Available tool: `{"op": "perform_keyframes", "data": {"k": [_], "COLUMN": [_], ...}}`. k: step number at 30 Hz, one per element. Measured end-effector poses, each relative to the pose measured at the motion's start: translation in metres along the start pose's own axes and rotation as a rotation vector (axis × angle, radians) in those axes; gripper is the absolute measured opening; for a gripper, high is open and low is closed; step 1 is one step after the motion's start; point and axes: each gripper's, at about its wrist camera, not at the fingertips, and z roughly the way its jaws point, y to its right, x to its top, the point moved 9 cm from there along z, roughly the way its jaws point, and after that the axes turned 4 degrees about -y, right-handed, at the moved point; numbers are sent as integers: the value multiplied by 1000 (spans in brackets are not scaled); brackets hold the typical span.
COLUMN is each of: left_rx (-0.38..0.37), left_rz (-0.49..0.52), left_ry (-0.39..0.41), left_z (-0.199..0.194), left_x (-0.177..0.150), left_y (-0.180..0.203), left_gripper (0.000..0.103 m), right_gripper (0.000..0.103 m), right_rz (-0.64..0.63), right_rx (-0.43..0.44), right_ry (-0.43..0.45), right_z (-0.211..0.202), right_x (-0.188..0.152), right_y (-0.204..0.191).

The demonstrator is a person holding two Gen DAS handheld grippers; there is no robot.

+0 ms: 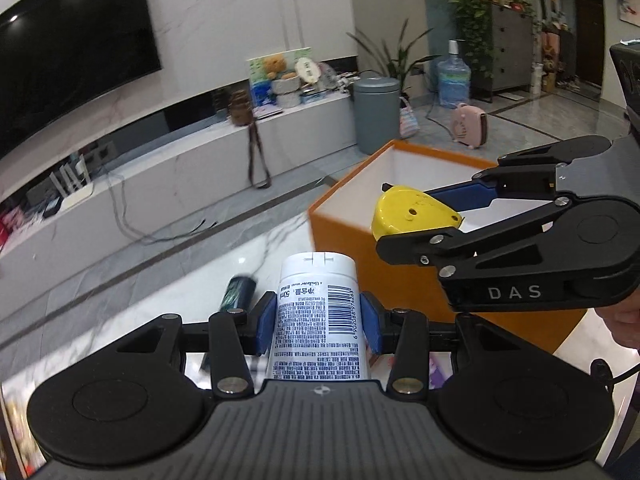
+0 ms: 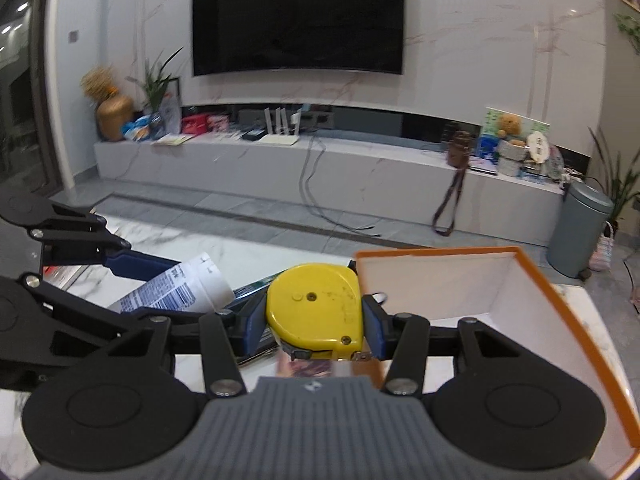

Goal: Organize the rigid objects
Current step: 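Lift and carry the white tube and yellow tape measure over the orange box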

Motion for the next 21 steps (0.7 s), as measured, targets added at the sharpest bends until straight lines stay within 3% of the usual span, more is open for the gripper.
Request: {"op": "perform_keyframes", "data": {"k": [9, 17, 21], "left_rx": [-60, -117, -145], "left_rz": [56, 110, 87], "left_ry": [24, 3, -21], "left_z": [29, 61, 81], "left_x": [52, 85, 90], "left_y": [41, 79, 91], "left_gripper": [50, 50, 50], "right_gripper": [52, 52, 52], "right_rz": [104, 187, 207], "right_rx": [-117, -182, -206], "right_ry": [23, -54, -117], "right_z": [-15, -10, 1], "right_x": [6, -12, -24], "right_y": [87, 150, 167]}}
